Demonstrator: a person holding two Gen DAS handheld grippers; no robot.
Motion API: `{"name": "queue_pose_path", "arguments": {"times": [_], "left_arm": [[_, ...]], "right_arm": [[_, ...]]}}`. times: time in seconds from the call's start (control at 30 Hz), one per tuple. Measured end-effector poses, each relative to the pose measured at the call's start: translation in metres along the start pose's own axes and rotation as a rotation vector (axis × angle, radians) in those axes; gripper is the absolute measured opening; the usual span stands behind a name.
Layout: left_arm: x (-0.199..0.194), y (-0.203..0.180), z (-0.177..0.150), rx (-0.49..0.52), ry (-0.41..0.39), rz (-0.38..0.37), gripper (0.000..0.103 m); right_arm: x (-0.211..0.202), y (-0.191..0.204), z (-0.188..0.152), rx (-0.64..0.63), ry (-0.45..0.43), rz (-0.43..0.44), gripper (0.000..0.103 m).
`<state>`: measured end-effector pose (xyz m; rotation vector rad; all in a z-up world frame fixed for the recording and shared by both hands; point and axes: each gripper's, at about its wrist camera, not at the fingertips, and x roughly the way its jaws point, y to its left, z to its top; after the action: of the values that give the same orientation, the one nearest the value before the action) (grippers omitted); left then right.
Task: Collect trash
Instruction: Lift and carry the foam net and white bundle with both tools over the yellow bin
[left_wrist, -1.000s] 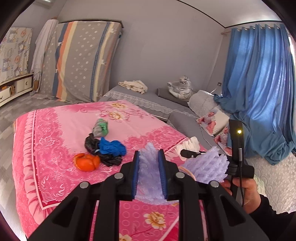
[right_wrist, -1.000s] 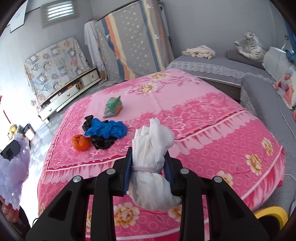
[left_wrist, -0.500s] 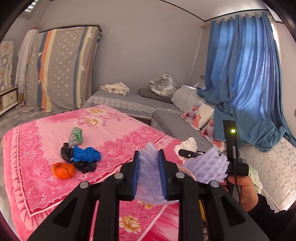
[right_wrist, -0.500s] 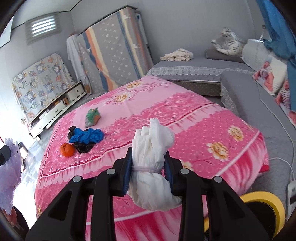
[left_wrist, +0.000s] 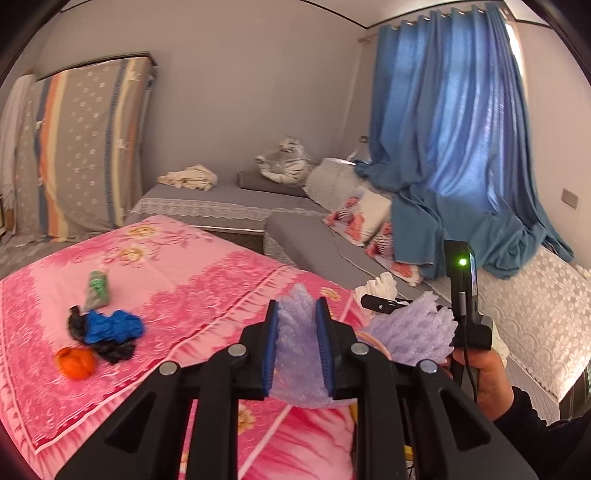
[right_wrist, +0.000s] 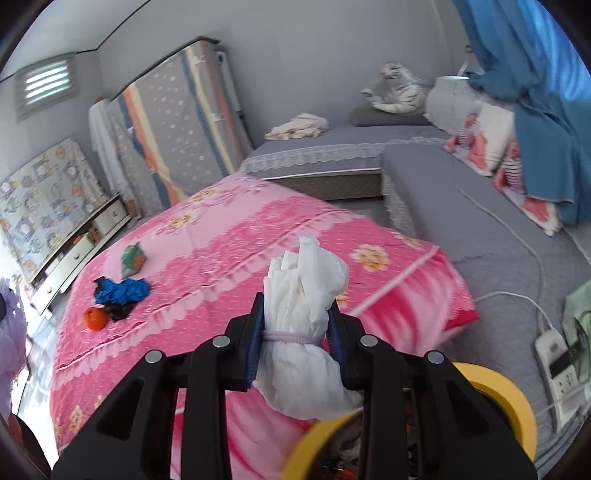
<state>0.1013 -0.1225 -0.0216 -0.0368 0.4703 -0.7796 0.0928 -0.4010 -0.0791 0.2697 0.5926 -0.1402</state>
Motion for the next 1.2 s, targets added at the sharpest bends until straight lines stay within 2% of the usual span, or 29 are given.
{"name": "queue_pose_path", "arguments": {"times": [0.23, 0.47, 0.7, 0.93, 1.2], "left_arm": [[0.038, -0.032, -0.005, 0.032, 0.052, -0.126, 0.019], [0.077, -0.066, -0.018, 0.092, 0.110, -0.208, 0.019], [0.121, -0.093, -0.045, 0.126, 0.235, -0.284, 0.019], [0.150, -0.111, -0.069, 0.171, 0.315, -0.308, 0.019], [0.165, -0.125, -0.089, 0.194, 0.376, -0.328, 0.019]], "right_arm": [[-0.019, -0.044, -0.011, 0.062, -0.019, -0.105, 0.029], [-0.034, -0.080, -0.025, 0.115, -0.023, -0.194, 0.029], [-0.041, -0.105, -0.040, 0.161, -0.002, -0.232, 0.029], [-0.036, -0.122, -0.059, 0.200, 0.038, -0.245, 0.030], [-0.029, -0.128, -0.077, 0.214, 0.084, -0.238, 0.030]]}}
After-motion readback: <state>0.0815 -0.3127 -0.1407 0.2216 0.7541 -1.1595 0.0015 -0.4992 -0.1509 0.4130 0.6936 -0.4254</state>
